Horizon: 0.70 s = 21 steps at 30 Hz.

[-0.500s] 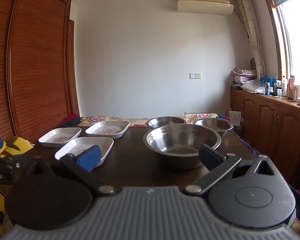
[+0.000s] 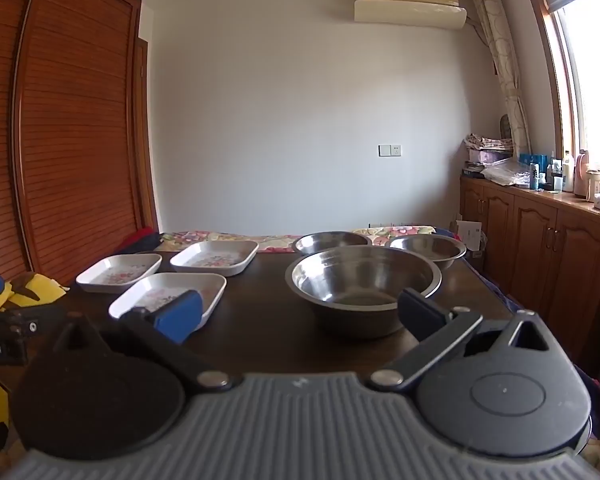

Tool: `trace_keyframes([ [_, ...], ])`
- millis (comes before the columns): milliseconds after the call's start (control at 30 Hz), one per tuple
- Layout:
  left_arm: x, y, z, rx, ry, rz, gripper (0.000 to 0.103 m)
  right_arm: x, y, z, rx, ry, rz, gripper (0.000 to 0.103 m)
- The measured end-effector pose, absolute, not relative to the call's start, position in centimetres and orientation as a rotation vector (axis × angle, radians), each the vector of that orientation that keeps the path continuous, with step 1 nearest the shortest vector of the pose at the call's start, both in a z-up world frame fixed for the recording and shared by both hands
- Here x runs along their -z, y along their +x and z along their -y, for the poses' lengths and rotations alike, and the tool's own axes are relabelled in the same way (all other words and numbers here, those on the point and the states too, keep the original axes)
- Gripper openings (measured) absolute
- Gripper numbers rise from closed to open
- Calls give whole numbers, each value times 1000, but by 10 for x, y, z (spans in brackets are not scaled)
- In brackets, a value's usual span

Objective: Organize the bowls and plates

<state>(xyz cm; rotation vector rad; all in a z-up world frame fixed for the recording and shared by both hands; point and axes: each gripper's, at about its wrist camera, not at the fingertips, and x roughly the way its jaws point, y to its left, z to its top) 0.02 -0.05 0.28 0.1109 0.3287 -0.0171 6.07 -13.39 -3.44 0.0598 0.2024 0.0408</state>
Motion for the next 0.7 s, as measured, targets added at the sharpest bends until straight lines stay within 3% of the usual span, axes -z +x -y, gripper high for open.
trace_keyframes([
  [700, -2, -2, -1, 17, 113, -329, 103, 35, 59, 136, -39, 58, -200, 103],
])
